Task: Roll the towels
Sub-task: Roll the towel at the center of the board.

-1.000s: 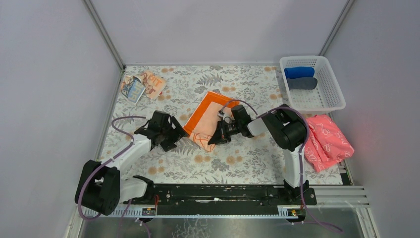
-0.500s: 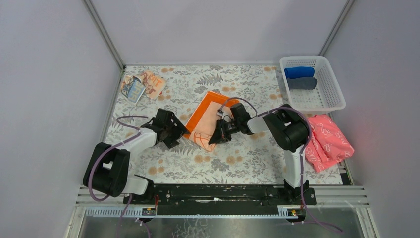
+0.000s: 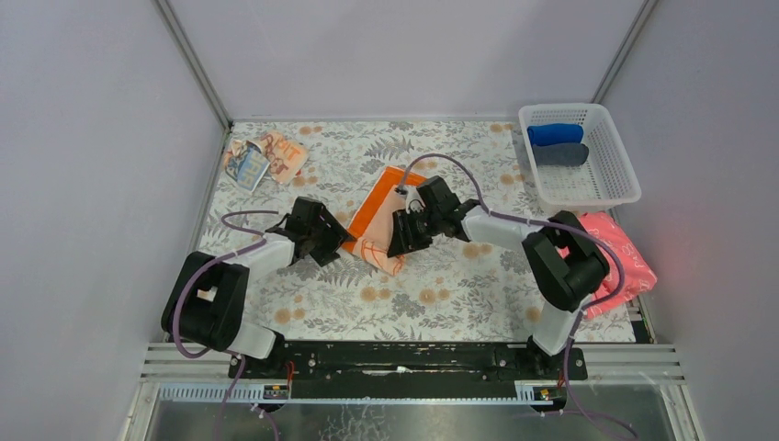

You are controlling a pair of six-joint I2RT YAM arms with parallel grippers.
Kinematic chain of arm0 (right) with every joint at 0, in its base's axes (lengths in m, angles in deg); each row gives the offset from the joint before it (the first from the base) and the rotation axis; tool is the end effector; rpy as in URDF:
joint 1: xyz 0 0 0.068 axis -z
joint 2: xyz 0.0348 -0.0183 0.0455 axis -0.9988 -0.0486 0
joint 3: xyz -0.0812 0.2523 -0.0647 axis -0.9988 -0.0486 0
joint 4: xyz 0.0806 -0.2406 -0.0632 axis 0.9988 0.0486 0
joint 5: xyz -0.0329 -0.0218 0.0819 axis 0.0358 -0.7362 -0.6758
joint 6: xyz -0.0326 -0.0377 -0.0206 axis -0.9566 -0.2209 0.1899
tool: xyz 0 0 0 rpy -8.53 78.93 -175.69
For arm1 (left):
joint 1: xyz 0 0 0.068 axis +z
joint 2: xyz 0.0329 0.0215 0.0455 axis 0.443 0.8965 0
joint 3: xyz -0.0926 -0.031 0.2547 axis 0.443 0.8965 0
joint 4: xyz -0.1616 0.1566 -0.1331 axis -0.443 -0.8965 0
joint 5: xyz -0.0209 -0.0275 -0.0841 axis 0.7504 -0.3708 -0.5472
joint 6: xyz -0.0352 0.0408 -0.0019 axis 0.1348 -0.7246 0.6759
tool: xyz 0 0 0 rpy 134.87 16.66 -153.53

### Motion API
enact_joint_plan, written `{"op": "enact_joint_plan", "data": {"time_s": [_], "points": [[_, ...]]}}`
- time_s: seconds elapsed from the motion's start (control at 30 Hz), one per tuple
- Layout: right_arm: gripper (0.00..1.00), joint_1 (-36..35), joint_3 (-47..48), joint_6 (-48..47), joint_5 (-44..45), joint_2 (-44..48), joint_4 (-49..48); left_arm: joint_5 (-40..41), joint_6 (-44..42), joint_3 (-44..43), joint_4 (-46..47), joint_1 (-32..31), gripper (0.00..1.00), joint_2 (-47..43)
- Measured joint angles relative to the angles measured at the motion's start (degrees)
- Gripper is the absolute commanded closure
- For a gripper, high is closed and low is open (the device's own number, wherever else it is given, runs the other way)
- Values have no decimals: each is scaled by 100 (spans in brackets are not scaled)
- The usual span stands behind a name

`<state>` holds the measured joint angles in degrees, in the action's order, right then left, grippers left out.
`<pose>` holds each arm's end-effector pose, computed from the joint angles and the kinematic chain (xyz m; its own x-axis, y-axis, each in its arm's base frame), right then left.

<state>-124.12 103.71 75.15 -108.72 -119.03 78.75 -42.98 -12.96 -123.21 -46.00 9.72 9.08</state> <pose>0.2902 0.2425 0.1679 -0.8826 -0.1905 -0.4297 -0.4532 0.5874 0.6705 0.2513 -0.0793 0.1452 -0.7130 -0.6651 -0.2221 -0.4799 0.6937 -0.5371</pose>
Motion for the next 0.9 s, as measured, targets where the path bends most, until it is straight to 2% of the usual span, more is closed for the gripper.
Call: {"op": "enact_joint_plan", "data": {"time_s": [0.1, 0.27, 0.5, 0.73, 0.9], "points": [[49, -278, 42, -457, 745, 553, 221, -33, 0, 0, 76, 13, 37, 17], [47, -870, 254, -1108, 1368, 802, 240, -44, 0, 0, 127, 13, 37, 37], [47, -1541, 479, -1954, 1954, 450, 205, -61, -2, 0, 129, 13, 37, 42], [47, -1598, 479, -2400, 2476, -140, 181, -90, -4, -24, 129, 13, 37, 94], [45, -1615, 476, -2612, 2778, -190, 133, -118, -4, -85, 151, 13, 37, 153]]}}
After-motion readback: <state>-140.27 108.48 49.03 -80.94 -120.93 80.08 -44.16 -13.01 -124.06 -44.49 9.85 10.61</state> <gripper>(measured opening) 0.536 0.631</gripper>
